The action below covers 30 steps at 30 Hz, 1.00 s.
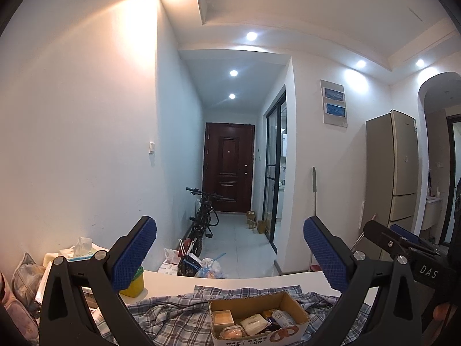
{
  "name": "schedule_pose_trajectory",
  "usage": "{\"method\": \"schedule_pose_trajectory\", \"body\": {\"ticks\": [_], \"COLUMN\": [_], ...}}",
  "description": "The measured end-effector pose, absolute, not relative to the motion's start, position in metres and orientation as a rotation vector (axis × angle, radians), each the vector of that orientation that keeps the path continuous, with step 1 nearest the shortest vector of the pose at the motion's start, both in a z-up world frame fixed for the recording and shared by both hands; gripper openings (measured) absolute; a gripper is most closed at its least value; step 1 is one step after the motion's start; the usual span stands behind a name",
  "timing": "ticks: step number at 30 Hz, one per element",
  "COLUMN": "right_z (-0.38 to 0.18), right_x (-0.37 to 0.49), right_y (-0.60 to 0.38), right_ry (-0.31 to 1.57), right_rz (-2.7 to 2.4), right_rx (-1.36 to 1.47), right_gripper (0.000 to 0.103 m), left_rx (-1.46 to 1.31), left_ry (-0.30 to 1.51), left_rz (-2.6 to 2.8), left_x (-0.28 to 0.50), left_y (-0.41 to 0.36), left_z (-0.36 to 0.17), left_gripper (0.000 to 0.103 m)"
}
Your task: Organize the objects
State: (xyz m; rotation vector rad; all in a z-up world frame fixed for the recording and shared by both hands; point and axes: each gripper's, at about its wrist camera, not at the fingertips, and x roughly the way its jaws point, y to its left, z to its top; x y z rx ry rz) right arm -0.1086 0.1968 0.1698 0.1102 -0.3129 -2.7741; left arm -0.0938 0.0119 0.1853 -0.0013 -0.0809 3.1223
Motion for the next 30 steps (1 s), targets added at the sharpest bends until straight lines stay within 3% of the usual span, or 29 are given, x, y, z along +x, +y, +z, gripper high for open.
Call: {"method": "schedule_pose_trajectory", "body": {"ticks": [11, 19, 30], "right_z": [0.151, 0.125, 0.063], "right_x": [-0.114, -0.119, -0.142], "right_y": [0.166, 0.137, 0.078], "right_ry": [-0.241, -0.212, -0.018], "right_rz": [-2.720, -2.692, -2.573], "right_rx": [0.212, 0.302, 0.586], "right_gripper": [0.103, 0.103, 0.103], "left_rx": [-0.169, -0.424, -0.969], "left_ry": [0.149, 0.127, 0.088], "left_rz": [3.199, 3.210, 3.102], "left_x": [-0.095, -0.106, -0.150], "left_y": [0.009, -0.016, -0.052], "left_z": [0.151, 0.095, -0.008], "left_gripper": [0.103, 0.103, 0.103]}}
